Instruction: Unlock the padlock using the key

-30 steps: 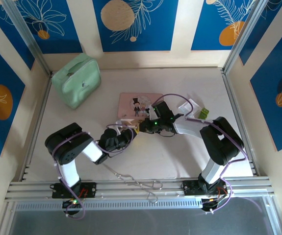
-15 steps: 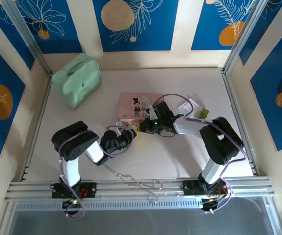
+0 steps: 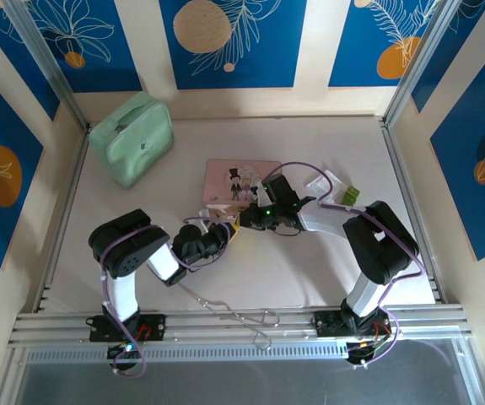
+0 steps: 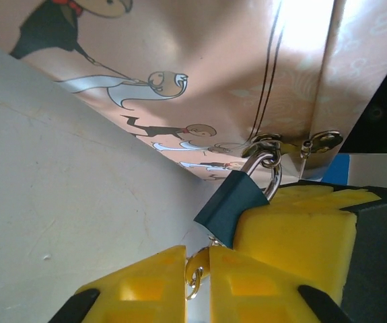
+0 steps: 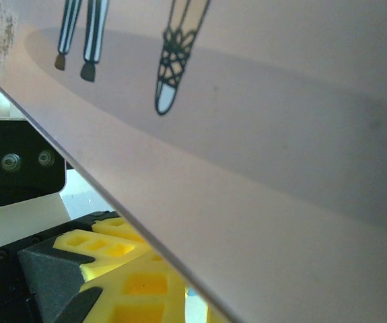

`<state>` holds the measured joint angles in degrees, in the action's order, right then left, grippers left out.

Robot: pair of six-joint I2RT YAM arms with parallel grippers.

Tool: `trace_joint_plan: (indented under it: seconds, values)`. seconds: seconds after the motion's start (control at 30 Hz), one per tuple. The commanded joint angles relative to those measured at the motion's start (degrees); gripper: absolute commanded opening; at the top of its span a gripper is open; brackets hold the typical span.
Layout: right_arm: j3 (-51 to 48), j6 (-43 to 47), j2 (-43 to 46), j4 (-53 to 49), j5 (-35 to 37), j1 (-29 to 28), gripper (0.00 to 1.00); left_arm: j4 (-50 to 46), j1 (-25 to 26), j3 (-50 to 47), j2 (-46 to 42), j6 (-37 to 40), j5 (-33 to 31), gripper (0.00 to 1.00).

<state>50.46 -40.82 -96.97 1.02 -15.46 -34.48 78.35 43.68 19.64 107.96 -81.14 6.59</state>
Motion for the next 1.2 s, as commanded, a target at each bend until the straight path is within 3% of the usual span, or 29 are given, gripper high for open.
trace_joint_plan:
  seconds: [0.0, 0.17, 0.3, 0.63, 0.9, 1.03, 1.17]
  values:
    - [-1.11, -3.51, -0.66, -0.18, -5.64, -0.78, 0.11, 2.34, 1.05, 0.40, -0.92, 0.07, -0.26, 0.10]
    - [-1.24, -3.73, -0.33, -0.78, -4.36, -0.90, 0.17, 2.36, 1.06, 0.31, -1.25, -0.59, -0.44, 0.03]
    - [-1.09, -4.83, 0.64, -2.42, -0.62, -0.85, 0.34, 2.34, 1.06, 0.05, -1.61, -1.40, -0.78, 0.00]
    - [7.82, -5.99, 5.27, -23.14, 16.58, -3.22, 0.55, 2.34, 1.02, 0.04, -0.47, -2.61, -1.60, 0.00]
    - [-0.18, -7.78, 14.70, -17.67, 30.53, -7.79, 0.58, 2.34, 1.05, 1.28, 0.43, -3.11, -1.21, 0.00]
    - [-3.64, -9.05, 17.88, -12.88, 30.08, -8.56, 0.56, 2.34, 1.06, 1.10, 0.06, -3.39, -1.40, 0.00]
    - [-7.89, -9.46, 18.53, -3.07, 20.93, -5.46, 0.50, 2.34, 1.03, 1.18, -0.16, -3.76, -1.49, 0.00]
